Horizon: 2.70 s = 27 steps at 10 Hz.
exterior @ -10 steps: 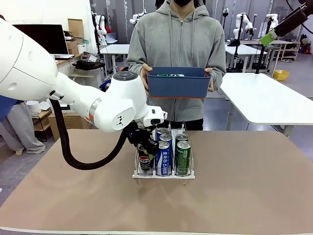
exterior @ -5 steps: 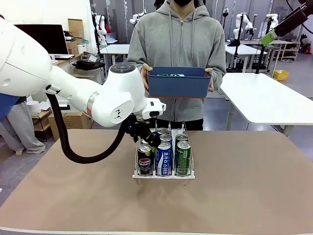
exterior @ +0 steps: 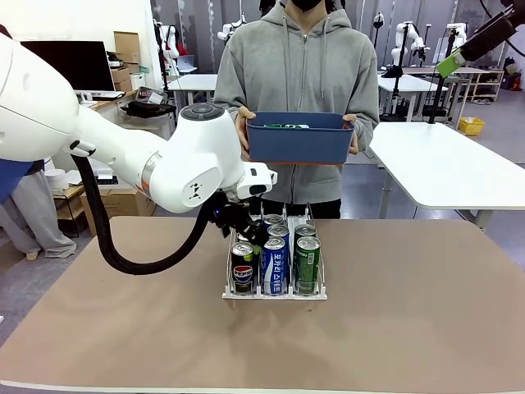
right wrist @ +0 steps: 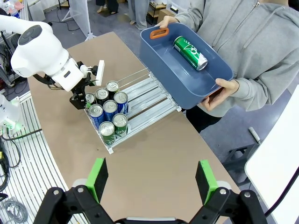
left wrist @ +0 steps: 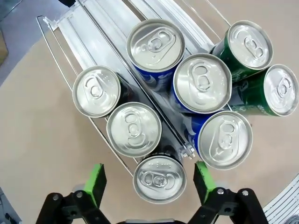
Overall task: Fill the beverage cans into the dispenser.
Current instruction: Pick up the Sprite handed by the human.
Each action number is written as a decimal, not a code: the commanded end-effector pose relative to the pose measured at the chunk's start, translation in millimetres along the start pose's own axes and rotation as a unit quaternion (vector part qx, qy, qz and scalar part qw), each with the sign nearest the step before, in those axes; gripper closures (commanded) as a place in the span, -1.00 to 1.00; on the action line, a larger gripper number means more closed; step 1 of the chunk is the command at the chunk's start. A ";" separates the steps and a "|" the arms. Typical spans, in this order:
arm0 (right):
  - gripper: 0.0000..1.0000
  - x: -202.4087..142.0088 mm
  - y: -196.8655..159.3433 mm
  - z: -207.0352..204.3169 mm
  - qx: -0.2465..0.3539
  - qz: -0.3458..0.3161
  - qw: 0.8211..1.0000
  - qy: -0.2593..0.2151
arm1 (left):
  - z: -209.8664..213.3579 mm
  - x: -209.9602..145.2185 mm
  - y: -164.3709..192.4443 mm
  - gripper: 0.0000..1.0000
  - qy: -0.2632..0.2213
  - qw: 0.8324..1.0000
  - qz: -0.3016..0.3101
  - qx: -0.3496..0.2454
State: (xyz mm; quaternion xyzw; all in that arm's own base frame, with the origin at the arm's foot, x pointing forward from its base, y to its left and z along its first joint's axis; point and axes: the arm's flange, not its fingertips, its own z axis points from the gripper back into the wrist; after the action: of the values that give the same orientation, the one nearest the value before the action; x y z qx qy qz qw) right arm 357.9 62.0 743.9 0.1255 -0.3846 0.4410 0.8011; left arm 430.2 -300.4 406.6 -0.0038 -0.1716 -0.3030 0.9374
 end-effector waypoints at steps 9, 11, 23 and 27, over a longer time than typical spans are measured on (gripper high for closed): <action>-1.00 -0.6 -0.6 -0.1 -0.002 0.001 1.000 0.003 | 62.8 -4.1 27.9 -1.00 -0.023 0.998 -0.028 0.041; -1.00 -0.6 -0.6 -0.1 -0.002 0.001 1.000 0.003 | 106.2 -4.5 61.2 -1.00 -0.030 0.999 -0.037 0.010; -1.00 -0.6 -0.6 -0.1 -0.002 0.001 1.000 0.003 | 333.0 -17.4 186.0 -1.00 -0.149 0.972 -0.113 -0.142; -1.00 -0.6 -0.6 -0.1 -0.002 0.001 1.000 0.003 | 341.8 -44.6 182.6 -1.00 -0.157 0.971 -0.121 -0.129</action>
State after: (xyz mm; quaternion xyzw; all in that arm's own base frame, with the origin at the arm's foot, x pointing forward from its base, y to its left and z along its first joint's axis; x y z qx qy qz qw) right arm 357.9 61.9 743.9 0.1255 -0.3846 0.4410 0.8012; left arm 397.3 -94.3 744.4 -0.1530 -0.2716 -0.4226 0.8510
